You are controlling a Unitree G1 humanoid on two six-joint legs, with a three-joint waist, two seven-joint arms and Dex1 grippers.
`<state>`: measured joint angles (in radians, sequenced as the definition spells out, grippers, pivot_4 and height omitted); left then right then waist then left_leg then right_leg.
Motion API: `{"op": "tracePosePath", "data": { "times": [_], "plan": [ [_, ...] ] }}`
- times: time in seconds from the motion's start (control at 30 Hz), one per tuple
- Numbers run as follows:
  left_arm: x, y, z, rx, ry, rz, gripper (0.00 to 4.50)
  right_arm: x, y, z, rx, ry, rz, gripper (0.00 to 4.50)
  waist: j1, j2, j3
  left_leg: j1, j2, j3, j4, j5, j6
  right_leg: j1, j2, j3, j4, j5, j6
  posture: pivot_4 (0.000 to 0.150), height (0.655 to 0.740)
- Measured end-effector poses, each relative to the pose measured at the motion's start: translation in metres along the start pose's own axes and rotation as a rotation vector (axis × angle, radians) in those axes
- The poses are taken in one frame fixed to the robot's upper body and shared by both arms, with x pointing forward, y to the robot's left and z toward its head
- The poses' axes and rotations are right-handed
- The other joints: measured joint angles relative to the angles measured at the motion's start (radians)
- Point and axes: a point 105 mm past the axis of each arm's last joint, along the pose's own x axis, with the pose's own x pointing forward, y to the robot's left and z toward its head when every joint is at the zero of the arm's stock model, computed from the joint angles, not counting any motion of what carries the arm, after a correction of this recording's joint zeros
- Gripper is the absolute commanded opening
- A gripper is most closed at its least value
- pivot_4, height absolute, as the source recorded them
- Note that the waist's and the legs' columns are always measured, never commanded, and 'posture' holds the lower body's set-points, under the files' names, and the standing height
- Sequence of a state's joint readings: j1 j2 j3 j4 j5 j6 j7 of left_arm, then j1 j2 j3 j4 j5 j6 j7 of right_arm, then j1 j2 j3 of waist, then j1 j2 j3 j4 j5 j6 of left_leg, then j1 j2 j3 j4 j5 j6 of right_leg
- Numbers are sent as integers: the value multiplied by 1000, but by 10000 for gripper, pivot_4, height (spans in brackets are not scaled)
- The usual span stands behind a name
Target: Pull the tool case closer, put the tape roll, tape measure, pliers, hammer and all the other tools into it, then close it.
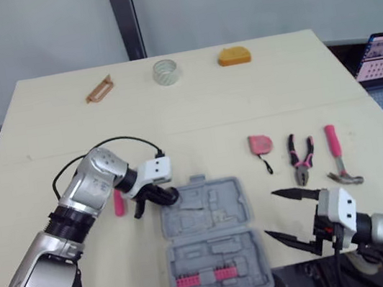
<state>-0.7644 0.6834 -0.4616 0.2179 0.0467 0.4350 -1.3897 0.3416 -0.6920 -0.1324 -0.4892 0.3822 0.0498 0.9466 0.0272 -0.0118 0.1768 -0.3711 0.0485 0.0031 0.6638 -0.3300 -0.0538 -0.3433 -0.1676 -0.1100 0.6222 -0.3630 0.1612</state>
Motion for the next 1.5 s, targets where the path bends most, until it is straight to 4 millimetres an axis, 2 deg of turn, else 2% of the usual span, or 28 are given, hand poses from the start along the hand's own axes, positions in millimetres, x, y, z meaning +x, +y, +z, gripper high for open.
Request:
{"op": "tracePosePath", "data": {
  "times": [0.37,0.47,0.6,0.8,0.97,1.07,1.13,1.3,1.43,1.5],
  "plan": [
    [3,-5,-5,-34,5,-22,590,-1,-1,-1,-2,-1,-3,45000,0,0,0,0,0,0,0,0,0,0,0,0,0,0,0,1500,7349],
    [3,-7,-6,-58,4,-44,9820,-1,-1,-1,-2,0,-4,45000,0,0,0,0,0,0,0,0,0,0,0,0,0,0,0,1500,7349],
    [3,-7,-6,-65,5,-43,29724,-1,-1,-1,-2,0,-4,45000,0,0,0,0,0,0,0,0,0,0,0,0,0,0,0,1500,7349],
    [-4,-5,4,-76,-16,-19,29724,-1,-1,-1,-2,0,-4,45000,0,0,0,0,0,0,0,0,0,0,0,0,0,0,0,1500,7349],
    [-20,-7,18,-95,-76,11,29724,-1,-1,-1,-3,-1,-5,45000,-2,0,0,0,0,0,0,0,0,0,0,0,0,0,0,1500,7349],
    [-28,-9,16,-102,-95,36,21304,-3,-1,-4,2,3,-12,45000,-2,0,0,1,0,0,0,0,0,0,0,0,0,0,0,1500,7349],
    [-28,-11,7,-125,-88,46,12003,-3,-1,-5,2,3,-13,45000,-2,0,0,1,0,0,0,0,0,0,0,0,0,0,0,1500,7349],
    [-17,-14,-8,-118,-98,82,12003,-5,-2,-9,7,7,-21,45000,2,0,0,0,0,0,0,0,0,0,0,0,0,0,0,1500,7349],
    [-12,-9,-4,-61,-153,151,12003,-6,-2,-10,10,9,-25,45000,2,0,0,0,0,0,0,0,0,0,0,0,0,0,0,1500,7349],
    [-3,-8,-1,-47,-202,176,12003,-6,-2,-9,3,4,-25,45000,0,0,0,0,0,0,0,0,0,0,0,0,0,0,0,1500,7349]
  ]
}}
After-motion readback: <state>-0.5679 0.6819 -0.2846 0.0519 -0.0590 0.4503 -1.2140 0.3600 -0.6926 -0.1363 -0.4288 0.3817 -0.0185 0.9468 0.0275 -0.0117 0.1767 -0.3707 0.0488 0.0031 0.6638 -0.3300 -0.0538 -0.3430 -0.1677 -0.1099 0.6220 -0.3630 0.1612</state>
